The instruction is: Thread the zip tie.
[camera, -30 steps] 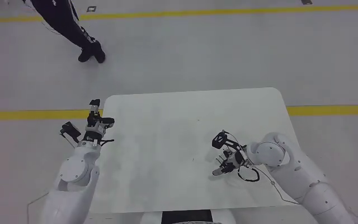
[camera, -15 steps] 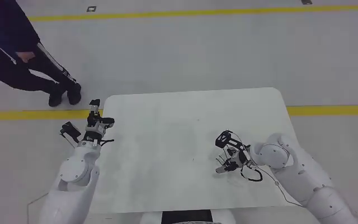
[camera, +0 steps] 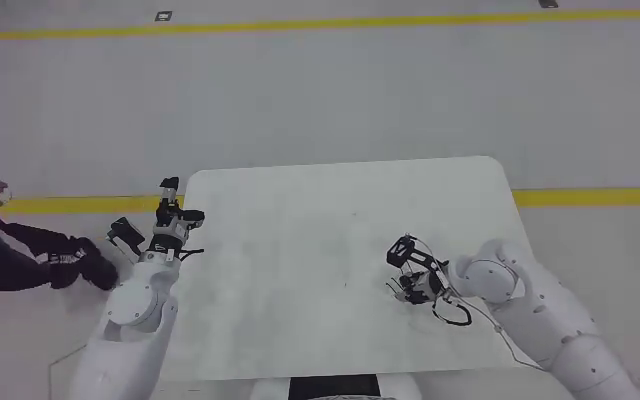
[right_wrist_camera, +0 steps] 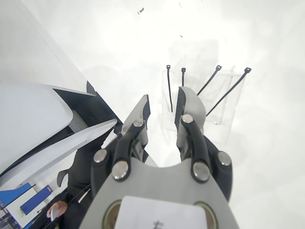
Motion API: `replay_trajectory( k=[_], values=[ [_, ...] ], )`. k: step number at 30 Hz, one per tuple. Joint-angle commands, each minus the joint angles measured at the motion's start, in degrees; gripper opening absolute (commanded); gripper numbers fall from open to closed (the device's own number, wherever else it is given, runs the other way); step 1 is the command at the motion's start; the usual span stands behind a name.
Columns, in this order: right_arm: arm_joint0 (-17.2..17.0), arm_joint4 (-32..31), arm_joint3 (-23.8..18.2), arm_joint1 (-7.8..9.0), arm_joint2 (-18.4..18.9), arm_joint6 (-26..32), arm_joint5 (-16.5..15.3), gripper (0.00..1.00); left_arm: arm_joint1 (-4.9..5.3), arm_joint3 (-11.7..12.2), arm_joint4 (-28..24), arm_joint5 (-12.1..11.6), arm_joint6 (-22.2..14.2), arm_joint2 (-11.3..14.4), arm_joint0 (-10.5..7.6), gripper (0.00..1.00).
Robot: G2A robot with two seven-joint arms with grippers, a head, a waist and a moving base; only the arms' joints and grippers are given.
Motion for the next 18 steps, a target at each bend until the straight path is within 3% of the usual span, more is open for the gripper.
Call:
replay_trajectory(
  k=[1, 18],
  values=[
    [0.1, -0.4, 0.3, 0.04, -0.3, -0.3, 0.0, 0.23, 0.0, 0.0, 0.0, 0.0, 0.0, 0.0, 0.0, 1.0],
    [1.2, -4.0, 2.2, -0.27, -2.9, -3.4, 2.0, 0.22, 0.0, 0.0, 0.0, 0.0, 0.0, 0.0, 0.0, 1.0]
  ],
)
